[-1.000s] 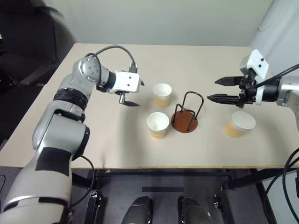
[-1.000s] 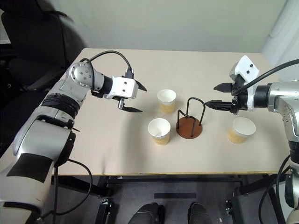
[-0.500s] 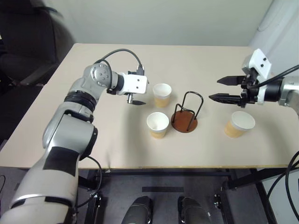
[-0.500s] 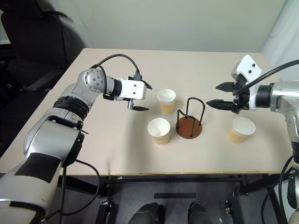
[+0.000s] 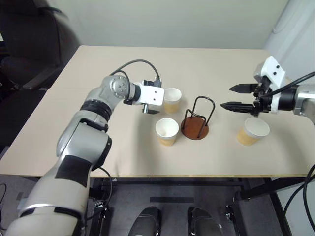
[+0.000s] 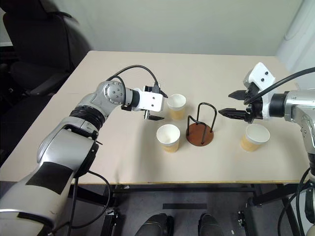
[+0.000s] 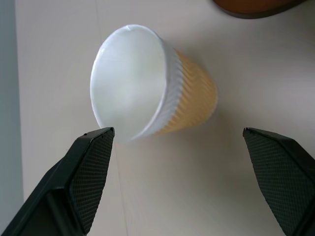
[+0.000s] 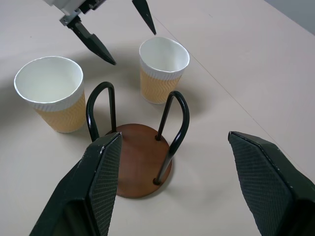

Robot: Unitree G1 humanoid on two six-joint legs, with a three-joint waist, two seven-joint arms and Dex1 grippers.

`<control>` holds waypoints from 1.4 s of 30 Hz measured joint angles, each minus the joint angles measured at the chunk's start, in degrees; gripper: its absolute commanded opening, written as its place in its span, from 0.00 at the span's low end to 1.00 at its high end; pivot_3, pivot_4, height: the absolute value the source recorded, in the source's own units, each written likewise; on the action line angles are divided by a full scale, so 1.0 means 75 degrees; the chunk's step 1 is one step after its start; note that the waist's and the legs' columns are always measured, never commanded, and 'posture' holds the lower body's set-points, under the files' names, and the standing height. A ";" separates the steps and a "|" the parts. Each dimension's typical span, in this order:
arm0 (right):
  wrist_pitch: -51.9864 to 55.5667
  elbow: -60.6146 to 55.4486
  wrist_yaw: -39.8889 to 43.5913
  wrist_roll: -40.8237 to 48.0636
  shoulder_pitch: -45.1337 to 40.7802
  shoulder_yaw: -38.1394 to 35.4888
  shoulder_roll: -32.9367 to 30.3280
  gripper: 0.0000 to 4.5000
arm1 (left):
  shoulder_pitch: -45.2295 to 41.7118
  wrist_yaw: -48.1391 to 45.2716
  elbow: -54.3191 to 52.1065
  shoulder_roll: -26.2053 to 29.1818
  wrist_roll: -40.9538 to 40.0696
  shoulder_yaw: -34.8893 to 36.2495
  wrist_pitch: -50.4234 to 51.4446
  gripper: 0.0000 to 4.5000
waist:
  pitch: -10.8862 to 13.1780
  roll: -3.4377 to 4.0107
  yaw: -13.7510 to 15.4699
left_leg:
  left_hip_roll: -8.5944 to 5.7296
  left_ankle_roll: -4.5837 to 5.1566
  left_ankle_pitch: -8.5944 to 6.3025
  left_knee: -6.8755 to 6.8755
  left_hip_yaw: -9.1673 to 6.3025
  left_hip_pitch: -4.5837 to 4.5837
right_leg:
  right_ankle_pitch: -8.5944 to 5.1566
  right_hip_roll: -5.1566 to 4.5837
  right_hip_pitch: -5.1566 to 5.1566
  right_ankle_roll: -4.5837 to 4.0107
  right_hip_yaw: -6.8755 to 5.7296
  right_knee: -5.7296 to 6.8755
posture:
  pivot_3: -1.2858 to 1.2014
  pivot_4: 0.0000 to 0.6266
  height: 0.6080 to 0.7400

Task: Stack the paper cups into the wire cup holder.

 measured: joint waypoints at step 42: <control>-0.1280 0.0311 0.1247 -0.0222 0.1020 -0.0008 -0.1560 0.78 | -0.2620 -0.5188 0.0155 -0.0410 -0.1361 0.1163 0.2380 0.00 | 0.0007 -0.0010 0.0007 | 0.0003 0.0043 -0.0031 0.0004 0.0036 -0.0011 | -0.0008 -0.0012 0.0001 0.0019 0.0010 -0.0014 | 0.52 0.24 1.00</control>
